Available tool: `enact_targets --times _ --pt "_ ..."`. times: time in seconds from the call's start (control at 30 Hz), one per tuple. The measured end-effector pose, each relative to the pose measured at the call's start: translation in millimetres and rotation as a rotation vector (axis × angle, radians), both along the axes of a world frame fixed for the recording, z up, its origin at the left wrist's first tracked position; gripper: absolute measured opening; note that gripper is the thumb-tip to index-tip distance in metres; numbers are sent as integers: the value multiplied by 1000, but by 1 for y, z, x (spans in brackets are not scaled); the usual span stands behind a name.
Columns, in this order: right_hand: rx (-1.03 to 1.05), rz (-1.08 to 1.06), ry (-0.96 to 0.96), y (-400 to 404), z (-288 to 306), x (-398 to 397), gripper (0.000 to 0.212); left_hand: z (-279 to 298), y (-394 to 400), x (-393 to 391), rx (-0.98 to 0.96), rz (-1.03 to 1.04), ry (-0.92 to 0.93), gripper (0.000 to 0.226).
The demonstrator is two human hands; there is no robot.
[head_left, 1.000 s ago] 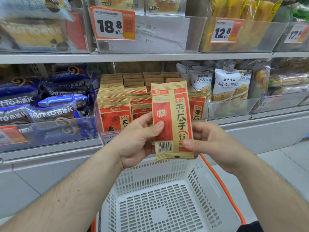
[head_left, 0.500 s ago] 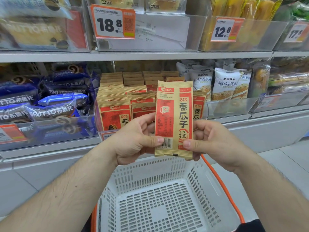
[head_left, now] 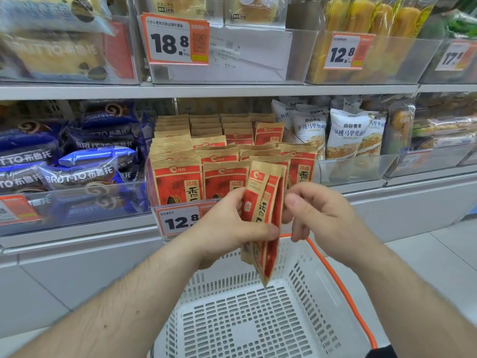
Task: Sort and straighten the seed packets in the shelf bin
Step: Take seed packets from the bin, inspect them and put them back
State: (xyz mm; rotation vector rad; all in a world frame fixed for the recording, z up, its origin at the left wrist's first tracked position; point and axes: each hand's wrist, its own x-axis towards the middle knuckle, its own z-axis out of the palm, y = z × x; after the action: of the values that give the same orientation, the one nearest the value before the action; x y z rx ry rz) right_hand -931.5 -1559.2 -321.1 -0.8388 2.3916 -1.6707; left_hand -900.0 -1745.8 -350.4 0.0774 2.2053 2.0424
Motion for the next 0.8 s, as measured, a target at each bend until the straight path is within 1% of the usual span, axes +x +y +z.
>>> enact_targets --times 0.03,0.1,0.17,0.23,0.3,0.37,0.4,0.5,0.53,0.7,0.8 --pt "-33 -20 20 -1 0 0 17 -1 0 1 -10 -45 -1 67" --pt "-23 -36 64 -4 -3 1 23 -1 3 3 -6 -96 -3 60" --pt "19 -44 103 -8 -8 1 28 0 6 4 26 -77 21 56" --pt "49 -47 105 -12 -11 2 33 0 8 2 82 -8 53 53" --pt "30 -28 69 -15 -12 2 34 1 6 0 149 37 46 60" --pt "-25 11 21 -18 -11 3 29 2 3 -1 234 -16 8 71" --pt "-52 29 -7 -19 -9 4 28 2 2 -1 287 -63 -4 69" --pt "-100 65 -78 -19 -8 4 27 2 2 1 372 -155 -15 43" --pt "-108 71 -91 -19 -7 4 28 2 2 1 387 -174 -15 37" --pt "-124 75 -108 -18 -7 4 30 2 3 1 395 -207 -13 30" --pt "-104 51 -66 -17 -5 5 30 3 5 1 368 -146 -28 39"
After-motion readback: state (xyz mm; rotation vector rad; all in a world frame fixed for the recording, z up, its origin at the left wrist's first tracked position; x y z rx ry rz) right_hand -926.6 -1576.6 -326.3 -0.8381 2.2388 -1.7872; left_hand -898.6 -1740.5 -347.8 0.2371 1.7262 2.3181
